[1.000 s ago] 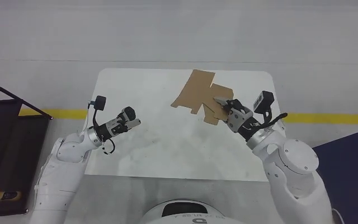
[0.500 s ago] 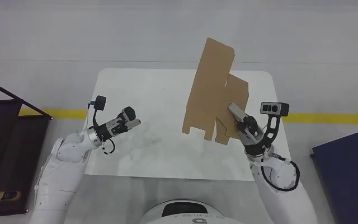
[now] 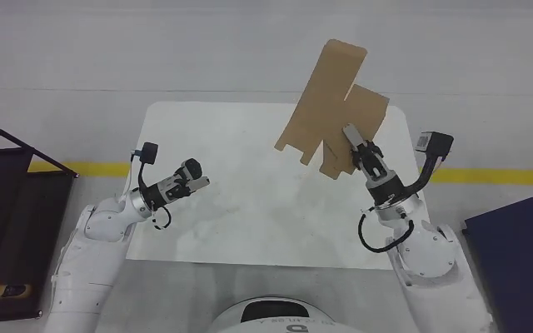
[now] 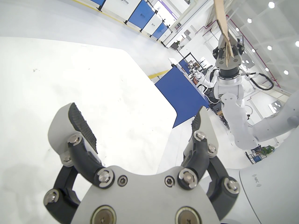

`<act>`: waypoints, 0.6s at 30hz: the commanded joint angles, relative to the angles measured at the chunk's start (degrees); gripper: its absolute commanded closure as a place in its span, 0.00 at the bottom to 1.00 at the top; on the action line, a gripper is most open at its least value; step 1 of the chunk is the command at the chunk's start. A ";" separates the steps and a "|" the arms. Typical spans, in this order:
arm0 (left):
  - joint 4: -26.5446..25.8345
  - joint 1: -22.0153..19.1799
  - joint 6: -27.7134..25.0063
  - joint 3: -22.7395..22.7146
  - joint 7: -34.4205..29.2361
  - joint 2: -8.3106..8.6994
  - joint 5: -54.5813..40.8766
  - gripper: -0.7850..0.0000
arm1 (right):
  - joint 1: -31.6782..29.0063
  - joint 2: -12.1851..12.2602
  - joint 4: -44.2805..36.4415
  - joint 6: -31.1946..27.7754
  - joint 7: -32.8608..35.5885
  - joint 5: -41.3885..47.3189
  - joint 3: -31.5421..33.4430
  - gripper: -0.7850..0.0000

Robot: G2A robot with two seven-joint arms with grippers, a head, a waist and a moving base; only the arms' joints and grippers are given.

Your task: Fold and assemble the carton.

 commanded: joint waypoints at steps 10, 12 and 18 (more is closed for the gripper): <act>0.00 0.00 0.00 0.00 0.00 0.00 0.00 0.00 | -0.13 -0.19 -1.53 5.12 -0.59 -2.83 -1.64 1.00; 0.00 0.00 0.00 0.00 0.00 0.00 0.00 0.00 | -0.39 -0.46 -1.26 7.08 -1.00 2.22 -2.47 1.00; 0.00 0.00 0.00 0.00 0.00 0.00 0.00 0.00 | -2.44 -2.27 4.60 3.34 -8.62 32.46 -6.04 1.00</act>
